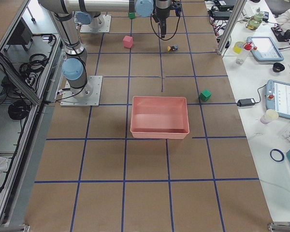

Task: Align button upright
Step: 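Reach the left gripper to the lying button and grasp its body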

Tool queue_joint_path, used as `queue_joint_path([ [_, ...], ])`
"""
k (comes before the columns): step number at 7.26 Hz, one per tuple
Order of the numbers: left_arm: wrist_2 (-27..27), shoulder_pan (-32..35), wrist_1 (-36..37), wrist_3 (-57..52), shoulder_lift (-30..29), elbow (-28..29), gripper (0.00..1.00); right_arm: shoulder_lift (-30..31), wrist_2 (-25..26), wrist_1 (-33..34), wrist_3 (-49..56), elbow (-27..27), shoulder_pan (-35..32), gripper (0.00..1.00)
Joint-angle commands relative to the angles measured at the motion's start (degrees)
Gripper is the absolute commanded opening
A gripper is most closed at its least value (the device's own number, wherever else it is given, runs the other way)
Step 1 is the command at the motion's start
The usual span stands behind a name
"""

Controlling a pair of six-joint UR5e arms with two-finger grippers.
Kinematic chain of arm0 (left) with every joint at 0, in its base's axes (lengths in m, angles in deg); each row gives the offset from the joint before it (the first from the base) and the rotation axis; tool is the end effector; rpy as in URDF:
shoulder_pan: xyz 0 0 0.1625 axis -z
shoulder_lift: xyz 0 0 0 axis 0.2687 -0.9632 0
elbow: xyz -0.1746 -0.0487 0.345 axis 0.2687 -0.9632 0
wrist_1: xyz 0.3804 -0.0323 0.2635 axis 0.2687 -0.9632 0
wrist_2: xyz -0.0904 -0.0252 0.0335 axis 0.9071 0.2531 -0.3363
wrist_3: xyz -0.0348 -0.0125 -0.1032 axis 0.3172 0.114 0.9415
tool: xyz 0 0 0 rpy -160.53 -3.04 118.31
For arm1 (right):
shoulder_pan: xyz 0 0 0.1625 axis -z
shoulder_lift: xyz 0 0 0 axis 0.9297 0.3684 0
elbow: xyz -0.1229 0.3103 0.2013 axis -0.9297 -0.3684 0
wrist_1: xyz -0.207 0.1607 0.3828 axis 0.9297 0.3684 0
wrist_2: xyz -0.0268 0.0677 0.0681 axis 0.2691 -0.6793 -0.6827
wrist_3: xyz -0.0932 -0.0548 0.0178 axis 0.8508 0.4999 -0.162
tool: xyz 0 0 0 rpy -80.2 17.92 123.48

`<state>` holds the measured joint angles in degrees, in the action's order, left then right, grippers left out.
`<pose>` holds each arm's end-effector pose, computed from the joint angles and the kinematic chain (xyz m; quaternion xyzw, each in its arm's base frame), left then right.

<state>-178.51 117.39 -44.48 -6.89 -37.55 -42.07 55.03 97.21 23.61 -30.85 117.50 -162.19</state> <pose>-0.2402 -0.4968 0.2126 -0.0475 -0.9492 0.3072 0.0491 0.1819 -0.5667 0.4268 -0.0106 0.9981 -0.0337 0.0508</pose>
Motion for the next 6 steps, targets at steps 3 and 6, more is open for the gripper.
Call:
queue_joint_path([
  [3, -5.66, 4.44, 13.57, 7.54, -10.18, -0.96, 0.92, 1.15, 0.67, -5.06, 0.68, -0.17, 0.47, 1.0],
  [6, -7.37, 5.77, 16.65, 9.36, -15.28, 2.02, 0.89, 1.24, 1.46, -5.17, 3.93, -0.17, 0.73, 1.0],
])
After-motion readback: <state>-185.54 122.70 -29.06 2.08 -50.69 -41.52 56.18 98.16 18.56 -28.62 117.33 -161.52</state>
